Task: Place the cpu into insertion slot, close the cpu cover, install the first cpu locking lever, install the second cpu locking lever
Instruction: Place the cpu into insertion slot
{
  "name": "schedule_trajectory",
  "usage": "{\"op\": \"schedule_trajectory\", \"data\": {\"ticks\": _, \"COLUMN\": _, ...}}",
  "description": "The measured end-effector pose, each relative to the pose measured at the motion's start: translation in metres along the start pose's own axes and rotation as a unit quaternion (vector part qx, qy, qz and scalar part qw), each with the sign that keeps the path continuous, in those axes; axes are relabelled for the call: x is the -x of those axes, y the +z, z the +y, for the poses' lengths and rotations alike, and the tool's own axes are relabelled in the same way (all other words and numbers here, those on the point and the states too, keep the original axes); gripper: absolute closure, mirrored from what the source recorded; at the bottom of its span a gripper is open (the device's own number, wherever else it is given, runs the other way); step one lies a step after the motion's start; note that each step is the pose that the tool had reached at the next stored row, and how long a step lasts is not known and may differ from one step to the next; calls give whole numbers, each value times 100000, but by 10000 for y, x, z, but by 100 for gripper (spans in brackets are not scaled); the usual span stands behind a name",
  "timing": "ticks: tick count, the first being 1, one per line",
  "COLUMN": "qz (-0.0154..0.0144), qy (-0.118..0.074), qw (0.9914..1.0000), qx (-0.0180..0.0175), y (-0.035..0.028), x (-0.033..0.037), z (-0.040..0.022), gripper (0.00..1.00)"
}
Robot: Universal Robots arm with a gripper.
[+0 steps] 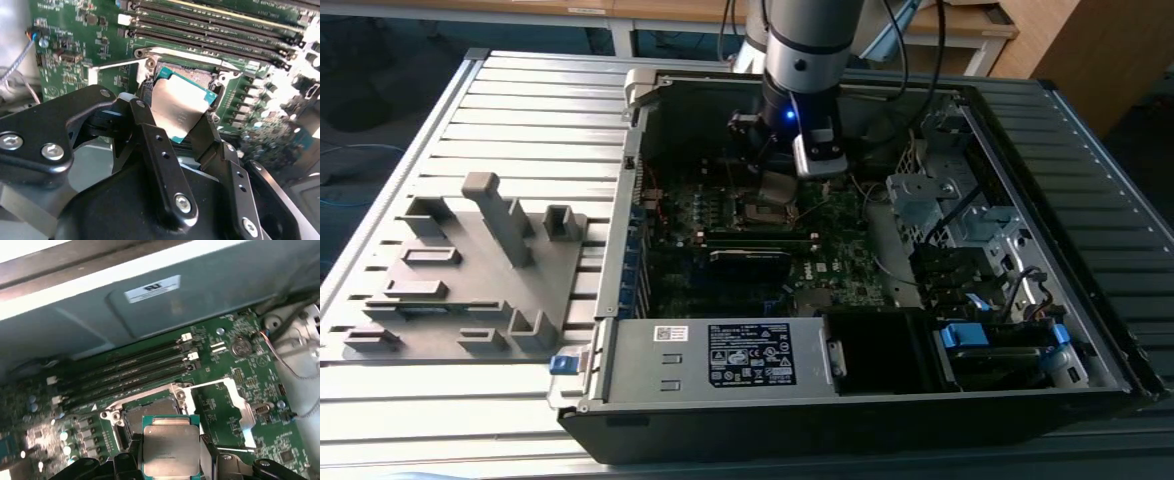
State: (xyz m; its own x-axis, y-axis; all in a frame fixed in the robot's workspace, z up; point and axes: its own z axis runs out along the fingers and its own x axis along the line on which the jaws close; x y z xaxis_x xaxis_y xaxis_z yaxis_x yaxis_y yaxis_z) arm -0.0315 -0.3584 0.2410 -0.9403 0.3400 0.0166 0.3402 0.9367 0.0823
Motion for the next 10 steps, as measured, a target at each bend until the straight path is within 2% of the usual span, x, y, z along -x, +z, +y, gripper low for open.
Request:
{"op": "schedule_trajectory", "data": {"ticks": 3, "qz": -228, "qy": 2770, "qw": 99961, "qx": 42, "y": 12, "x": 0, "z": -1, "gripper": 46}}
{"op": "schedule_trajectory", "data": {"ticks": 7, "qz": -504, "qy": 6126, "qw": 99811, "qx": 81, "y": 21, "x": 1, "z": -2, "gripper": 46}}
{"op": "schedule_trajectory", "data": {"ticks": 10, "qz": -521, "qy": 6290, "qw": 99801, "qx": 101, "y": 23, "x": 1, "z": -2, "gripper": 46}}
